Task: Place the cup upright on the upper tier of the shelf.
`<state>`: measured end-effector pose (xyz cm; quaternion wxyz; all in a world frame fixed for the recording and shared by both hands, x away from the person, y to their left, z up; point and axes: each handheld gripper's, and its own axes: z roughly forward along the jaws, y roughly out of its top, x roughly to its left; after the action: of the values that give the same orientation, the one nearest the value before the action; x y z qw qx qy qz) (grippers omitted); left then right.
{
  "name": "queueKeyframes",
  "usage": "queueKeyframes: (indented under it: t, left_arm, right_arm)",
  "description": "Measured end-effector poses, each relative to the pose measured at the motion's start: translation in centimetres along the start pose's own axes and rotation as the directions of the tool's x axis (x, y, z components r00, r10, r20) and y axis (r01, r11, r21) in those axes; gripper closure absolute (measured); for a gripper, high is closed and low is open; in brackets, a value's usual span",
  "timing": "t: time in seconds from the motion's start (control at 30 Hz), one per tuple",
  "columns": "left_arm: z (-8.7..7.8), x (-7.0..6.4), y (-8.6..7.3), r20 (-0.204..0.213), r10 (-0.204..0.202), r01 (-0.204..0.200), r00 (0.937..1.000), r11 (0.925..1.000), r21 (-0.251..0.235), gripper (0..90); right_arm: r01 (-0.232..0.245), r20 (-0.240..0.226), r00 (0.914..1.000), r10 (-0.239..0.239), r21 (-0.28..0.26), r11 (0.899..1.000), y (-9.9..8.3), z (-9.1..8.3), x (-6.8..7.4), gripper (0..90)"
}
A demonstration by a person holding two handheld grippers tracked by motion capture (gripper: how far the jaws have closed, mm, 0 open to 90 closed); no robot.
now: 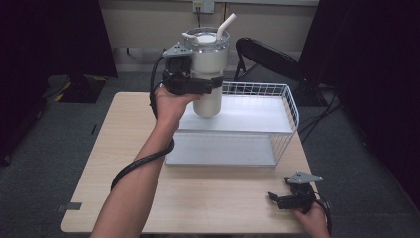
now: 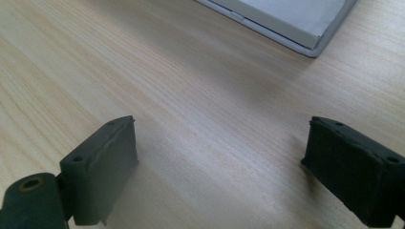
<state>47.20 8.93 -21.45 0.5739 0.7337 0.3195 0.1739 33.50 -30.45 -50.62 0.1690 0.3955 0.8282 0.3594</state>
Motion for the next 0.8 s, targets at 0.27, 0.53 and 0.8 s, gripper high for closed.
queueKeyframes:
  t: [0.27,0.53,0.8]
  left_arm:
    - [0.8,0.4,-0.4,-0.021,0.009,-0.009,0.9997,0.9999,0.004,9.6]
    - [1.3,0.5,-0.5,-0.031,0.015,-0.015,0.9994,0.9999,0.003,9.6]
    - [1.9,0.6,-0.8,-0.038,0.013,-0.013,0.9992,0.9999,-0.001,9.6]
  right_arm:
    - [0.000,0.000,1.0000,0.000,0.000,1.000,0.0,0.0,0.0,9.9]
    - [0.001,0.000,1.0000,-0.001,0.000,1.000,0.0,0.0,0.0,9.9]
    - [0.001,0.000,1.0000,-0.001,-0.001,1.000,0.0,0.0,0.0,9.9]
